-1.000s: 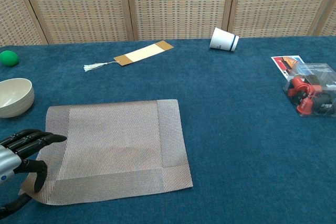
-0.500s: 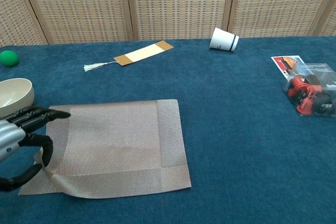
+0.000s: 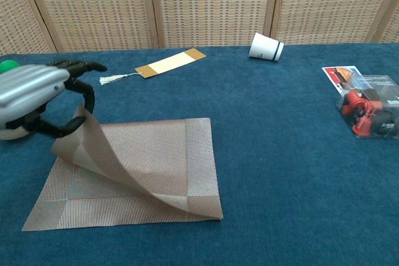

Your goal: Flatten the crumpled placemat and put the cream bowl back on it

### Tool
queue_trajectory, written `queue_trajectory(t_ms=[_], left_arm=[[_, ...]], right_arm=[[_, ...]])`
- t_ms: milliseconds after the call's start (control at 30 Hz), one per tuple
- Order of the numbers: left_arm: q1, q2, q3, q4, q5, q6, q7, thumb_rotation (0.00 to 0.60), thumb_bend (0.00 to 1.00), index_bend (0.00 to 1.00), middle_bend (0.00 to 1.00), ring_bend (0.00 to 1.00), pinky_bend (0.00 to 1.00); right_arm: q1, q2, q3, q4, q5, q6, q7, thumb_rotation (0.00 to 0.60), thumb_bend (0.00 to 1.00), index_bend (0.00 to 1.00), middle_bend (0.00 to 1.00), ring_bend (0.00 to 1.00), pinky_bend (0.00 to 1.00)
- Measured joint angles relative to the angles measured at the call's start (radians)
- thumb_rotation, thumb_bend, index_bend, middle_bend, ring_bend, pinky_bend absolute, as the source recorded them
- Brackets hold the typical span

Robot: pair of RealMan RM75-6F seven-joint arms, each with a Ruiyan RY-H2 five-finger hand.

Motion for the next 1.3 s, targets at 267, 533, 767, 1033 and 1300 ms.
queue_trajectory(t_ms=[267, 533, 767, 1033, 1300], left_arm=[[-0.160, -0.073, -0.155, 0.103, -0.177, -0.103, 0.120, 0.600, 0.53, 0.61, 0.00, 0.00, 0.00], [-0.300, -0.150, -0.245, 0.307, -0.298, -0.152, 0.184, 0.600, 0.53, 0.61, 0.00, 0.00, 0.00], [-0.386, -0.183, -0.267, 0.433, -0.338, -0.148, 0.271, 0.600, 0.53, 0.61, 0.00, 0.00, 0.00], [-0.446, -0.206, -0.275, 0.540, -0.390, -0.149, 0.349, 0.600, 0.53, 0.61, 0.00, 0.00, 0.00], [-0.505, -0.283, -0.283, 0.706, -0.490, -0.161, 0.436, 0.600, 0.53, 0.61, 0.00, 0.00, 0.00]], right_arm=[[0.014, -0.009, 0.032, 0.037, 0.077, -0.041, 0.005, 0.600, 0.06, 0.06, 0.00, 0.00, 0.00], [0.026, -0.035, 0.050, 0.078, 0.116, -0.067, -0.010, 0.600, 0.06, 0.06, 0.00, 0.00, 0.00], [0.033, -0.049, 0.061, 0.098, 0.137, -0.086, -0.014, 0.600, 0.06, 0.06, 0.00, 0.00, 0.00], [0.031, -0.050, 0.061, 0.102, 0.135, -0.087, -0.016, 0.600, 0.06, 0.06, 0.00, 0.00, 0.00], [0.034, -0.054, 0.068, 0.112, 0.151, -0.106, -0.013, 0.600, 0.06, 0.06, 0.00, 0.00, 0.00]])
